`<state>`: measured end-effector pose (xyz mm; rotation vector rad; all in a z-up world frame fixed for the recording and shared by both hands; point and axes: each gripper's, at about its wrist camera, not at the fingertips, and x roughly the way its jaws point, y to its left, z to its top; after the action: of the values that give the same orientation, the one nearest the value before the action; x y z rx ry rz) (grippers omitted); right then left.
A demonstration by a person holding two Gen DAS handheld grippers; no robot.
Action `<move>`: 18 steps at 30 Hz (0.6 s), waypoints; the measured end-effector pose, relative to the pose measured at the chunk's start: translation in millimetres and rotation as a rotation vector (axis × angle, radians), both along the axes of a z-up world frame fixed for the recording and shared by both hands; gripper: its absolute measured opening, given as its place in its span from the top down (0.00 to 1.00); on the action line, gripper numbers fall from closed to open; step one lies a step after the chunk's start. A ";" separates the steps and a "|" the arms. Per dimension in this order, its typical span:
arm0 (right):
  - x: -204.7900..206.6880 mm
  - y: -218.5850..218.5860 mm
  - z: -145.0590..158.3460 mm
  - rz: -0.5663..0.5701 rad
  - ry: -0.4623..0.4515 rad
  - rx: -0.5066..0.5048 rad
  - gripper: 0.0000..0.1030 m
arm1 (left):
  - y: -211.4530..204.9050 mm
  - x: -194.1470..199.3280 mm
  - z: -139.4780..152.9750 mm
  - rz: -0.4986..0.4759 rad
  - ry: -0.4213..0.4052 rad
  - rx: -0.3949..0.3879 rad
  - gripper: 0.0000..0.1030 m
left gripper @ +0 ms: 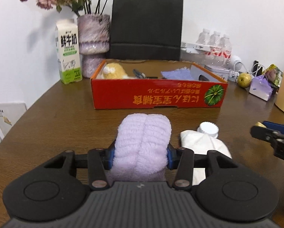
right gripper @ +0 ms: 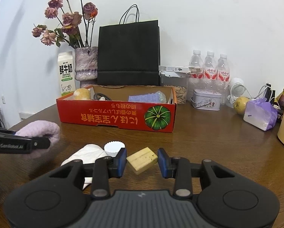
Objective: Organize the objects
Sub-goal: 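Carry the lavender towel and yellow sponge with both tools over the red box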
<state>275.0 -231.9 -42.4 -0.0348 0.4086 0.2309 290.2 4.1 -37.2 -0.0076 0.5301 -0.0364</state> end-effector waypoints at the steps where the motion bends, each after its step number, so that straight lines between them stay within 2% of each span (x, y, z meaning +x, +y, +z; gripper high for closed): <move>1: -0.1 0.1 0.0 0.000 -0.001 0.000 0.67 | -2.1 -3.3 1.0 0.004 -0.011 0.008 0.54; 18: -10.7 8.8 2.5 0.025 -0.043 -0.012 0.67 | -11.8 -22.5 6.7 0.095 -0.058 0.009 0.54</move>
<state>264.3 -223.0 -39.9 -0.0564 0.3668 0.2524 267.7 -7.7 -30.6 -0.0225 0.4717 0.0580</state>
